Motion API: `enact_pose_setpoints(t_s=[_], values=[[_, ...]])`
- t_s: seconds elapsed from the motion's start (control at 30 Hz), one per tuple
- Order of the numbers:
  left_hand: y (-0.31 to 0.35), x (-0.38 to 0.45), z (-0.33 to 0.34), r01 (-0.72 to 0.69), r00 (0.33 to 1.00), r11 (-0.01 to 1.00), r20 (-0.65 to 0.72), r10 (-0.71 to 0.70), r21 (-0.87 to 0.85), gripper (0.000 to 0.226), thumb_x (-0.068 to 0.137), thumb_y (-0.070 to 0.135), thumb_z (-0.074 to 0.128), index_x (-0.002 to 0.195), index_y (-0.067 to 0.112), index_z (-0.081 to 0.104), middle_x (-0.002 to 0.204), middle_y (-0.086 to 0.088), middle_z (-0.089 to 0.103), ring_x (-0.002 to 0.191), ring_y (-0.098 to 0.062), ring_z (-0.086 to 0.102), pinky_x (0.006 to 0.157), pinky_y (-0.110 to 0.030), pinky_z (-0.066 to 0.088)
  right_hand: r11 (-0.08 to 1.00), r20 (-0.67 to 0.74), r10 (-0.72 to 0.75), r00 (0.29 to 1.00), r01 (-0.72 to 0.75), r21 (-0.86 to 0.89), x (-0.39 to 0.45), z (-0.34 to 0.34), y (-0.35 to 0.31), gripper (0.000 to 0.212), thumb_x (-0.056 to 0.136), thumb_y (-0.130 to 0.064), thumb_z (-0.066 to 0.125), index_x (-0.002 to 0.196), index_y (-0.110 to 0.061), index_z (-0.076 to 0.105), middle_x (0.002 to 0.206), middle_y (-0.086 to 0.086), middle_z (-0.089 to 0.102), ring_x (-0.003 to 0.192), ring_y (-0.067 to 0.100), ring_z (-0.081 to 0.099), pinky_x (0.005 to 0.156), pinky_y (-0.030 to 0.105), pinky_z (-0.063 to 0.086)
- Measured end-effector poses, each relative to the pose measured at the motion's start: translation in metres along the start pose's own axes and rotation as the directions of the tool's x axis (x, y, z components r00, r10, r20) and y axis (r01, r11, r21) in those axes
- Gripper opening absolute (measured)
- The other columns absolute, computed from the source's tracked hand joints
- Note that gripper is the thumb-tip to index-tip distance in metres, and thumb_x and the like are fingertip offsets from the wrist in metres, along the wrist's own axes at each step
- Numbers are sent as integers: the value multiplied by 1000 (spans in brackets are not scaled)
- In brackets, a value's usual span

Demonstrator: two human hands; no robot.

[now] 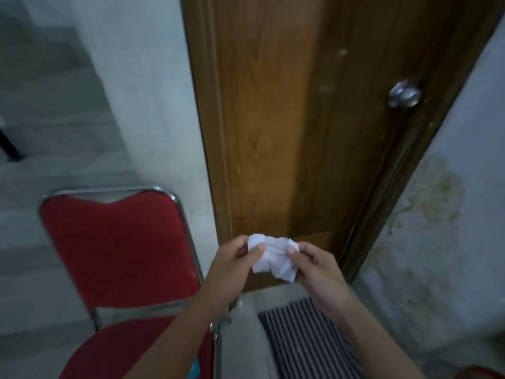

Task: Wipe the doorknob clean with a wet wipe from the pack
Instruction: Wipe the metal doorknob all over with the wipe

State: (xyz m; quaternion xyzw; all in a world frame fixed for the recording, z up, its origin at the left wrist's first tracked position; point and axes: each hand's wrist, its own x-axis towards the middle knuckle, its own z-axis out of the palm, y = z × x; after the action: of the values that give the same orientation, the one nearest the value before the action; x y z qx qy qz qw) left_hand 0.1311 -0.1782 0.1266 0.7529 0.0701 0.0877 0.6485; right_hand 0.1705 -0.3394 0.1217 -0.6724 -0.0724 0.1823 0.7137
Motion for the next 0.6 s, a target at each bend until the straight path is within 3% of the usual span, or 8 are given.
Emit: enact_pose_setpoints(t_s=[0.2, 0.33, 0.47, 0.53, 0.6], values=[[87, 29, 52, -63, 998, 998, 17, 63, -17, 14, 89, 31, 53, 88, 23, 64, 81, 10, 70, 81, -6, 66, 59, -13, 48, 997, 39, -20, 999, 23, -71, -12, -65, -70, 31, 93, -34, 46, 85, -17, 71, 76, -3, 71, 74, 13, 65, 73, 30, 53], [127, 45, 87, -80, 994, 996, 74, 83, -46, 16, 89, 29, 53, 88, 20, 67, 79, 7, 72, 75, -7, 65, 55, -12, 48, 983, -54, -47, 997, 36, -183, -13, -101, -107, 32, 94, -34, 45, 86, -18, 70, 74, 0, 72, 68, 11, 65, 64, 28, 51], [145, 68, 121, -78, 992, 997, 99, 76, 13, 24, 91, 31, 49, 95, 14, 65, 80, 3, 68, 67, -2, 64, 49, -8, 43, 854, -264, -303, 915, 138, -502, -1, -129, -128, 20, 88, -24, 56, 75, -13, 68, 69, 5, 67, 59, 8, 59, 49, 9, 43], [150, 82, 139, -90, 986, 995, 147, 84, 37, 27, 92, 31, 47, 93, 10, 65, 71, 4, 66, 57, 4, 62, 47, -7, 42, 801, -248, -373, 894, 175, -572, 10, -140, -136, 23, 88, -20, 55, 73, -9, 68, 68, 9, 67, 55, 7, 56, 46, 9, 39], [155, 96, 155, -86, 975, 995, 208, 74, 48, 28, 93, 33, 45, 92, 13, 66, 73, 3, 69, 60, 1, 64, 50, -10, 45, 784, -175, -364, 915, 200, -588, 22, -147, -141, 26, 90, -13, 50, 73, -4, 67, 62, 8, 63, 48, 2, 53, 42, 8, 38]])
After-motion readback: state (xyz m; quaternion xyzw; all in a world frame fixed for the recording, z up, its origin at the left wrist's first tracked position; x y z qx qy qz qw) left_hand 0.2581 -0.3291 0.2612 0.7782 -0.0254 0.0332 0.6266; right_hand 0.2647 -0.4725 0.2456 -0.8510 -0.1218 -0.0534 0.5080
